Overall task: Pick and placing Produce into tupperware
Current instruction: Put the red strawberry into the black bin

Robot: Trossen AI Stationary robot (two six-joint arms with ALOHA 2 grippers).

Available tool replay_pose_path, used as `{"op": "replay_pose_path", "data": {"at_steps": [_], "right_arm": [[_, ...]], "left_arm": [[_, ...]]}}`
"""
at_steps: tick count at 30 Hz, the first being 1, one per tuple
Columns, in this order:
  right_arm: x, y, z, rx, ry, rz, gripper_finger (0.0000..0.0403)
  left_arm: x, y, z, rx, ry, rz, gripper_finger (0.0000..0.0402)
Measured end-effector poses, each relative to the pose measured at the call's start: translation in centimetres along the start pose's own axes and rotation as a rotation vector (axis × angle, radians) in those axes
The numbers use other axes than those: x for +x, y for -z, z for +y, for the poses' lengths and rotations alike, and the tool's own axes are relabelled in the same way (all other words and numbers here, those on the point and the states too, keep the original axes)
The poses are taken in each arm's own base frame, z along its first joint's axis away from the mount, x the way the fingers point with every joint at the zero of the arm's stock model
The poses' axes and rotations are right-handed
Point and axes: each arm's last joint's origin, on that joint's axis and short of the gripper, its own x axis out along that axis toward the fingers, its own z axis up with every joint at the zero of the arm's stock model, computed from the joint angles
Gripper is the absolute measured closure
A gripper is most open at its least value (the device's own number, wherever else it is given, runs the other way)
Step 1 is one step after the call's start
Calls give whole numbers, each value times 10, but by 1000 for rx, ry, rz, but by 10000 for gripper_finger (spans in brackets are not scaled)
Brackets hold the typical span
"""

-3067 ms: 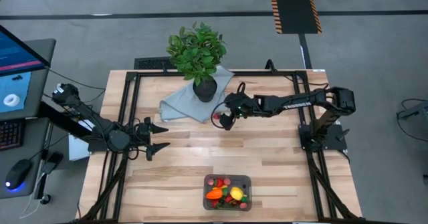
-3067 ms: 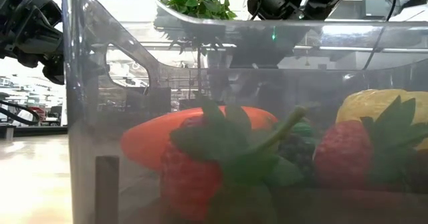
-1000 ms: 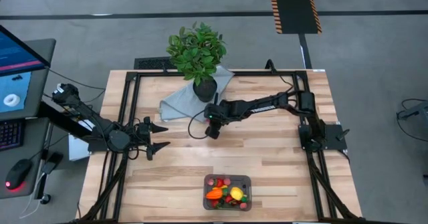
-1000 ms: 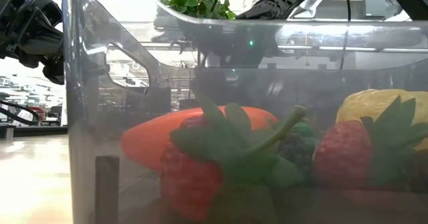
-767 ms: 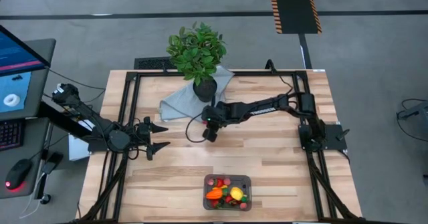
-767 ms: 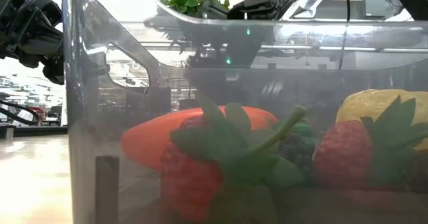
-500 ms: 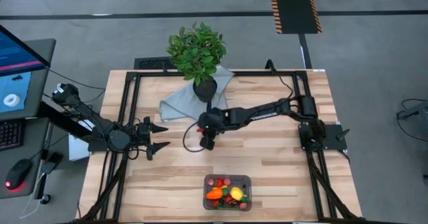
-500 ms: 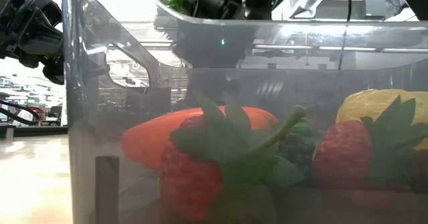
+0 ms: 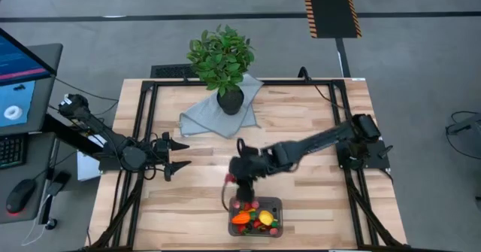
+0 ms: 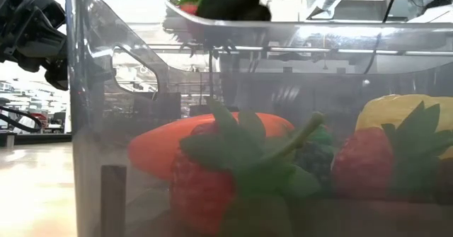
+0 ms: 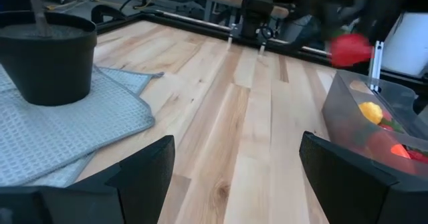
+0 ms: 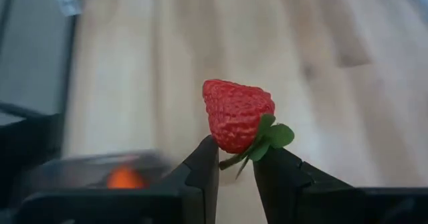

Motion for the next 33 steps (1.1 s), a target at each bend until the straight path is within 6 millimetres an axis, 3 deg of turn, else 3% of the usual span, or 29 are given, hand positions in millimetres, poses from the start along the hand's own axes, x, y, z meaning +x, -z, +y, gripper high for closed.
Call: {"op": "replay_pose_path", "data": {"at_steps": [8,12,16,22,26,30,33], "right_arm": [[-13,35,79,50,-95,25,297],[-8,63,102,68,32,44,297],[-4,78,102,87,175,72,297],[-4,65,109,43,106,-40,296],[-1,51,100,-17,101,-96,296],[2,44,87,-32,133,-102,296],[1,40,90,-86,116,-143,296]], "left_arm": [[0,0,0,1,-1,2,92],[0,0,0,-4,1,-4,92],[0,-1,1,-11,-33,-19,92],[0,-2,2,-45,-81,-47,92],[0,-2,2,-31,-76,-44,92],[0,-1,0,-58,-10,-9,92],[0,-1,-2,-73,69,18,92]]}}
